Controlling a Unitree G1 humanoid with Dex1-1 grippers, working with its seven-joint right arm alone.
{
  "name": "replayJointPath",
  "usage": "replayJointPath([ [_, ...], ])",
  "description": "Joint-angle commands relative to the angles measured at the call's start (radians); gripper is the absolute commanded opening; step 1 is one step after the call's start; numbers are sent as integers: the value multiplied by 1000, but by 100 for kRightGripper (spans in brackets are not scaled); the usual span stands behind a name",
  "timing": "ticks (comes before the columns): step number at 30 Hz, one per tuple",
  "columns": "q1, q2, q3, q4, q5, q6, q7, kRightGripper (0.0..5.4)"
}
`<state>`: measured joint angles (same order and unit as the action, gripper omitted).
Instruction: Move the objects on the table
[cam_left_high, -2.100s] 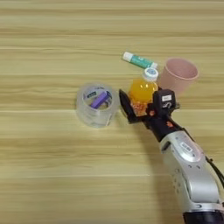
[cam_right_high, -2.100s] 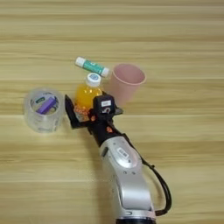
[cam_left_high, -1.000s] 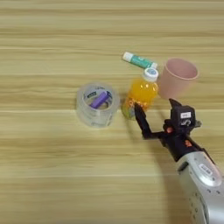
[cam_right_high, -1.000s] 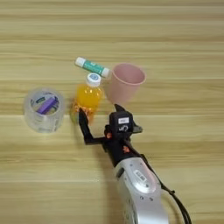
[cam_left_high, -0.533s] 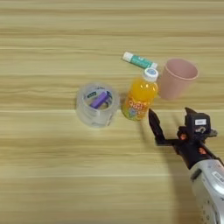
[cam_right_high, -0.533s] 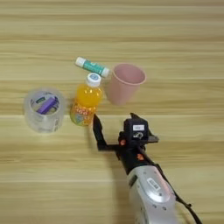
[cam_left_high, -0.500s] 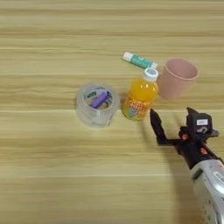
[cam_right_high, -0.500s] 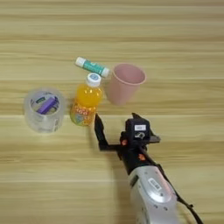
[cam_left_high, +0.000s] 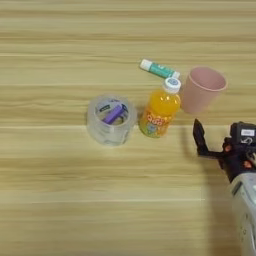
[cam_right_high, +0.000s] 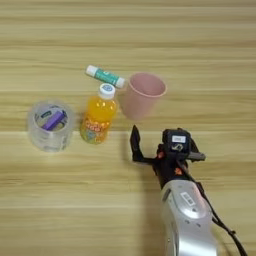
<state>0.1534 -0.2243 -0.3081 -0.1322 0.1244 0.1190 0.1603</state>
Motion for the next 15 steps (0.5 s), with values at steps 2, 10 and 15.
replayJointPath([
  [2,-131,-57,-7,83,0,-56,15,538],
  [10,-201,-79,2,161,9,-83,61,538],
  [15,-221,-85,5,178,10,-87,75,538],
])
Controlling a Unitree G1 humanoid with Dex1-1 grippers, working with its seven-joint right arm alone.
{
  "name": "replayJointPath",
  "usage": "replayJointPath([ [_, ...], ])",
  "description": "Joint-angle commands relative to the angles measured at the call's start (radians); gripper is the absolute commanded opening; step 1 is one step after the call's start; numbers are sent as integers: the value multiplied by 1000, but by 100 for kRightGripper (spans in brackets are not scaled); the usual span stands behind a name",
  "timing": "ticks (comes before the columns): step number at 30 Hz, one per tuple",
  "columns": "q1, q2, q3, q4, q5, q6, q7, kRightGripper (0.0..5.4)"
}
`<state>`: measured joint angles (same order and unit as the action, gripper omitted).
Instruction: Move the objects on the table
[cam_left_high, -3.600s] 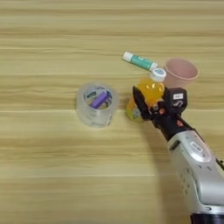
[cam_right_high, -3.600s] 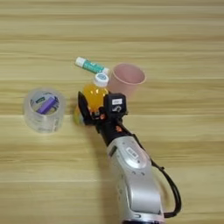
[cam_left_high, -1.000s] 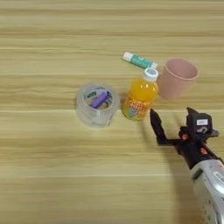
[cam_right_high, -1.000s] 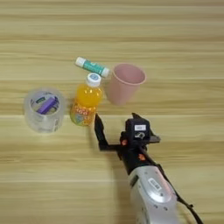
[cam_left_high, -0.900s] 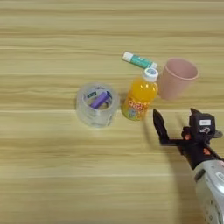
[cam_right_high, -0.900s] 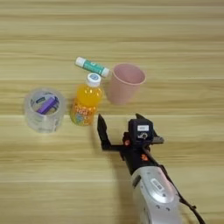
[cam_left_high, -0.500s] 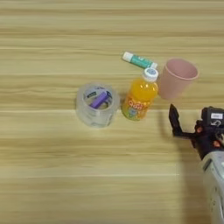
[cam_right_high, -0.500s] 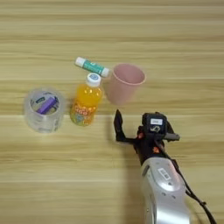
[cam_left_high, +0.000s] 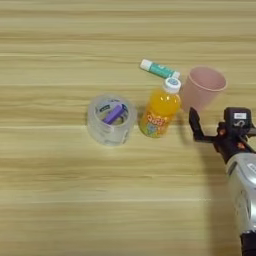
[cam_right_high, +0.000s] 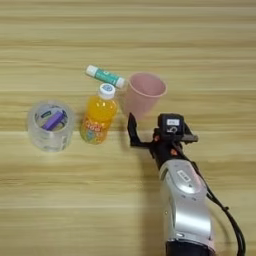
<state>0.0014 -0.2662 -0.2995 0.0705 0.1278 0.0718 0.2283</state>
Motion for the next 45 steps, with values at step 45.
replayJointPath([
  [45,-382,-109,14,415,5,-159,75,538],
])
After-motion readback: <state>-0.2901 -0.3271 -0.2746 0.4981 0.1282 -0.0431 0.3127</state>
